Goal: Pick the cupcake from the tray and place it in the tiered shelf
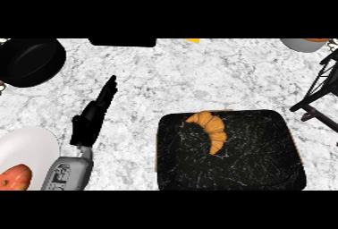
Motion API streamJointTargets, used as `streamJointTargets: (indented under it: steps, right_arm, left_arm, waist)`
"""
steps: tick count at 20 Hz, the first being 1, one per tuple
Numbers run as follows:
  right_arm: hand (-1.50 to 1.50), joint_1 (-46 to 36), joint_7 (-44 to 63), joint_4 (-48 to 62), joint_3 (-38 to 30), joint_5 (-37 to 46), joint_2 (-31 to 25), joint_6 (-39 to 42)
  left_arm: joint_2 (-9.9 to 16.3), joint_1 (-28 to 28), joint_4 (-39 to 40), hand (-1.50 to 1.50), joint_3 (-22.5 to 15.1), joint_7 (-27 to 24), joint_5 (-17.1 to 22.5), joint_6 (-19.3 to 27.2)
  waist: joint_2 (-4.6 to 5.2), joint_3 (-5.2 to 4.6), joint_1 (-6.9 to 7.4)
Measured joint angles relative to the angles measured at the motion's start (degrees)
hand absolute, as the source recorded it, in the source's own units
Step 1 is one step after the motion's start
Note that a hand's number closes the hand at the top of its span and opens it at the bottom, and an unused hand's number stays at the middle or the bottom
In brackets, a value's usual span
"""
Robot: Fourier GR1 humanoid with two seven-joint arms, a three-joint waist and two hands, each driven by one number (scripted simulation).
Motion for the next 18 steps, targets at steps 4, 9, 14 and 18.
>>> streamJointTargets:
  steps: [4, 9, 14, 18]
  right_arm:
    - [-1.50, 0.0, 5.1, 2.3, -1.4, -1.0, -3.9, -0.1]
    - [-1.50, 3.3, 8.4, 3.5, -0.3, 0.2, -7.8, 3.2]
    - [-1.50, 7.0, 7.4, 3.4, 0.6, 1.3, -10.3, 6.5]
    - [-1.50, 9.6, 5.5, 3.4, 1.1, 2.0, -11.2, 9.0]
  left_arm:
    - [0.0, -0.1, -0.1, 0.00, -0.2, -0.1, -0.2, 0.0]
    - [0.2, 0.7, -0.6, 0.00, 0.0, -0.6, 0.1, -0.1]
    - [-0.3, 0.9, -0.8, 0.00, -0.1, -0.7, 0.0, 0.4]
    - [-0.1, 1.3, -0.9, 0.00, 0.3, -1.2, 0.2, 0.3]
  waist:
    - [0.30, 0.10, 0.30]
    - [0.63, 0.36, 0.30]
    - [0.91, 0.69, -0.24]
    - [0.99, 0.89, -0.38]
